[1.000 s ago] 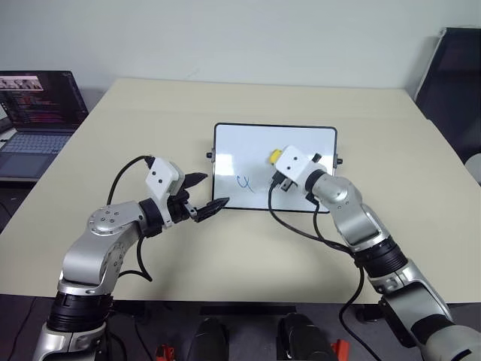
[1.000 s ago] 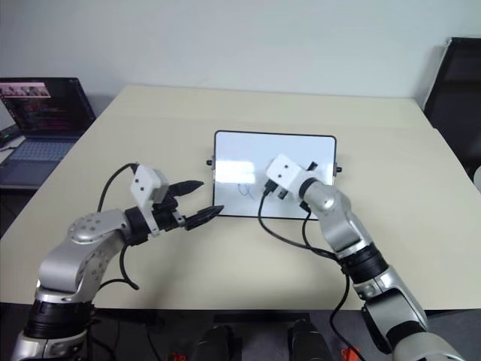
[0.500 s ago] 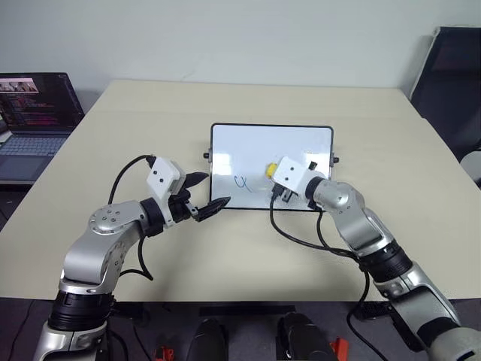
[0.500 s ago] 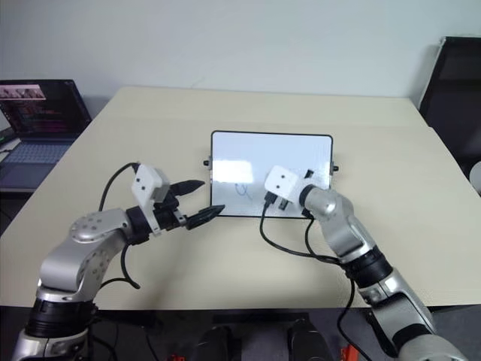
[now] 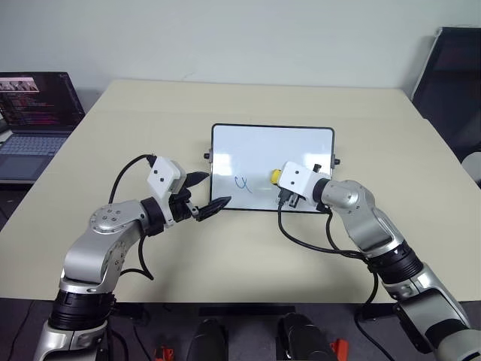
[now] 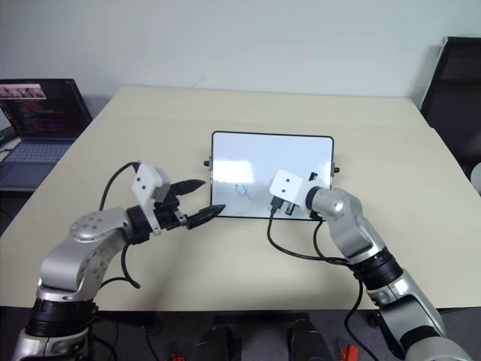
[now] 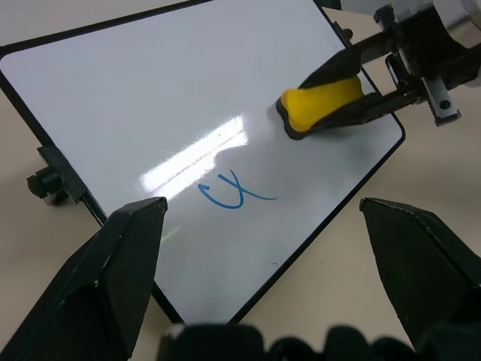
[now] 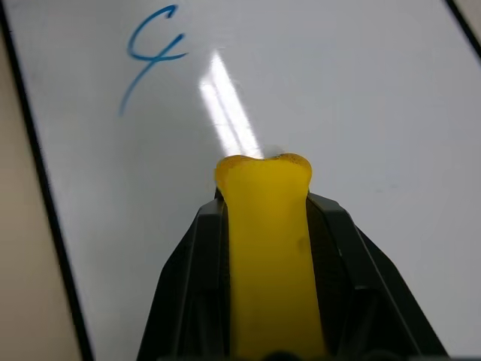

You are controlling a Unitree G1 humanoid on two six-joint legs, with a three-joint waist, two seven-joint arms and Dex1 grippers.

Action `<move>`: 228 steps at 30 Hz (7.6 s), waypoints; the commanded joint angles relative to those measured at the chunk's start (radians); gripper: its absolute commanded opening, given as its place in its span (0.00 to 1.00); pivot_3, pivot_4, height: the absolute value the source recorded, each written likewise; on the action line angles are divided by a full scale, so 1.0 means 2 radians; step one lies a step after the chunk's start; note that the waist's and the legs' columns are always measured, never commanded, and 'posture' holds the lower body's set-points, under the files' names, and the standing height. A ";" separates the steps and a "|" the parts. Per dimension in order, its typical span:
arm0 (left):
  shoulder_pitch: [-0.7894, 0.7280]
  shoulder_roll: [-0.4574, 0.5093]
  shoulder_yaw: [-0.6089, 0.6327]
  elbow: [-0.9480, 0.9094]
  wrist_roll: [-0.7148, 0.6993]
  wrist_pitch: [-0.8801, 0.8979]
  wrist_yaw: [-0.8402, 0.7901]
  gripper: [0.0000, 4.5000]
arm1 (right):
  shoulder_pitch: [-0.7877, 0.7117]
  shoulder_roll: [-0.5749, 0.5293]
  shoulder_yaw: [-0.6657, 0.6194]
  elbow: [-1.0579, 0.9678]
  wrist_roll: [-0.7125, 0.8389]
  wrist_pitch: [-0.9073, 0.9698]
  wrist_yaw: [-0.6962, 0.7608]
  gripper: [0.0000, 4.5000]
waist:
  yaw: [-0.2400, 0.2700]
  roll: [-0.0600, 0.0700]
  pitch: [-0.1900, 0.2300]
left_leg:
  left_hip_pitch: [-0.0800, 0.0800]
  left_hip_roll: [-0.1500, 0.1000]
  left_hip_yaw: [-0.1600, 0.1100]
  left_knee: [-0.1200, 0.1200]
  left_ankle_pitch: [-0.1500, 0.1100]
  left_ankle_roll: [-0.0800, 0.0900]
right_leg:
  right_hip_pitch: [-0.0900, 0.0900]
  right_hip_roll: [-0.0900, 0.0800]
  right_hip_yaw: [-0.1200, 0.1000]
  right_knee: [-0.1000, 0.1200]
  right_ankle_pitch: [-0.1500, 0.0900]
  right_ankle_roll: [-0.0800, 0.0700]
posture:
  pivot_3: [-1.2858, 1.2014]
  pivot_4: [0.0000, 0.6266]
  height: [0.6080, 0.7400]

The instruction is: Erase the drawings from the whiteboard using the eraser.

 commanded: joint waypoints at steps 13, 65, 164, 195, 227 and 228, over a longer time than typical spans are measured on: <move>0.000 0.000 0.010 -0.004 -0.002 -0.015 -0.004 1.00 | -0.008 -0.014 -0.005 0.044 -0.016 -0.024 -0.018 0.24 | 0.000 0.000 0.000 | 0.000 0.000 0.000 0.002 0.000 0.000 | 0.000 -0.001 0.000 -0.001 0.000 0.000 | 0.52 0.24 1.00; 0.083 0.041 0.100 -0.075 -0.048 0.041 0.028 1.00 | 0.228 0.050 -0.146 -0.264 0.245 0.064 -0.034 0.24 | 0.000 0.000 0.001 | -0.003 0.000 0.000 -0.003 -0.001 -0.001 | -0.003 -0.001 0.000 -0.002 -0.001 0.000 | 0.52 0.24 1.00; 0.133 0.035 0.045 0.067 0.016 -0.133 -0.073 1.00 | -0.072 0.018 0.075 0.150 -0.085 -0.209 0.011 0.23 | 0.002 -0.001 0.000 | 0.000 0.000 0.000 -0.002 0.001 0.000 | -0.004 -0.001 -0.001 0.000 0.000 -0.002 | 0.52 0.24 1.00; 0.042 0.036 0.002 0.003 0.000 -0.105 -0.089 1.00 | 0.025 0.089 -0.198 -0.091 0.040 0.011 -0.144 0.23 | 0.004 -0.001 0.000 | -0.007 0.000 0.000 -0.004 -0.001 -0.001 | -0.007 -0.001 -0.002 0.001 0.000 0.001 | 0.52 0.24 1.00; -0.274 -0.122 -0.203 0.198 0.082 -0.179 -0.259 1.00 | 0.188 0.113 -0.360 -0.202 0.157 0.281 -0.226 0.23 | 0.000 0.001 0.000 | -0.008 0.000 -0.001 -0.002 0.000 -0.001 | -0.007 0.000 -0.001 0.002 0.000 0.004 | 0.52 0.24 1.00; -0.276 -0.126 -0.204 0.198 0.085 -0.179 -0.260 1.00 | 0.183 0.110 -0.363 -0.189 0.158 0.273 -0.230 0.23 | 0.000 0.001 0.000 | -0.008 0.000 -0.001 -0.002 0.000 -0.001 | -0.007 0.000 -0.001 0.002 0.000 0.004 | 0.52 0.24 1.00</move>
